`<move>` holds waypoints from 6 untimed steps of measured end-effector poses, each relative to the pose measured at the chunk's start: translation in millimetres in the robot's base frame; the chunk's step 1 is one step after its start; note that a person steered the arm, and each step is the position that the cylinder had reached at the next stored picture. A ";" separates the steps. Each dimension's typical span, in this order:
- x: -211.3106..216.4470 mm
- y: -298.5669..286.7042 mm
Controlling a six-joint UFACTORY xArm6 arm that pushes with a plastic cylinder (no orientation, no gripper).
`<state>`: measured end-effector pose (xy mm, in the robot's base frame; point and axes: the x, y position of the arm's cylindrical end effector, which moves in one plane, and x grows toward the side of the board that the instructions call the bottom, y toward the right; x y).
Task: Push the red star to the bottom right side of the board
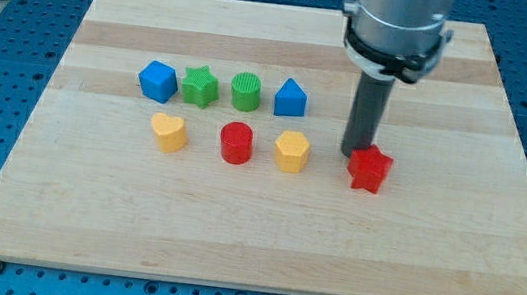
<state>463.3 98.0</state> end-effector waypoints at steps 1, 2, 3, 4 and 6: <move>16.5 0.8; 36.0 0.8; 60.2 -0.2; 81.3 11.4; 102.5 48.3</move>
